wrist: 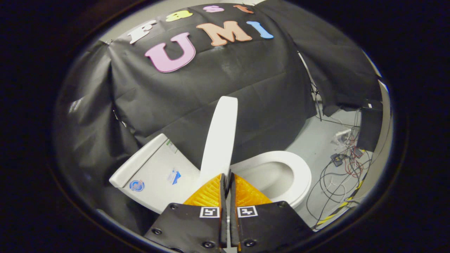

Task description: Open the toilet lid.

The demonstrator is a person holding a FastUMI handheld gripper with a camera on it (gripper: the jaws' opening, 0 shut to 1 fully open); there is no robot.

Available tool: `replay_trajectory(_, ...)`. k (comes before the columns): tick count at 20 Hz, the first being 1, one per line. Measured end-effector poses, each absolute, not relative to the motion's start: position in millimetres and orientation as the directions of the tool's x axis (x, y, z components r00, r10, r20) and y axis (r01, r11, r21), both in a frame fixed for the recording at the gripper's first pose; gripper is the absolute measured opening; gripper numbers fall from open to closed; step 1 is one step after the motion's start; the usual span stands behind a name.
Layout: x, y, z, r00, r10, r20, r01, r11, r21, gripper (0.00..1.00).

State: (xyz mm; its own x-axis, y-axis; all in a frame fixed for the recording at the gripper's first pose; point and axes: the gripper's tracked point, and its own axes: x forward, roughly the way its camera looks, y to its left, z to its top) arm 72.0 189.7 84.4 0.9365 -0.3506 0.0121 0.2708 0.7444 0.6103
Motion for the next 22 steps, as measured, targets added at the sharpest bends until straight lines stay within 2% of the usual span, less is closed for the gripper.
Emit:
replay_trajectory(9,77,211,114,0.943,-0.329,0.052,0.251,0.806,0.536,0.09)
replay_trajectory(22,101,258,150,0.952,-0.284,0.113,0.202,0.863,0.462,0.09)
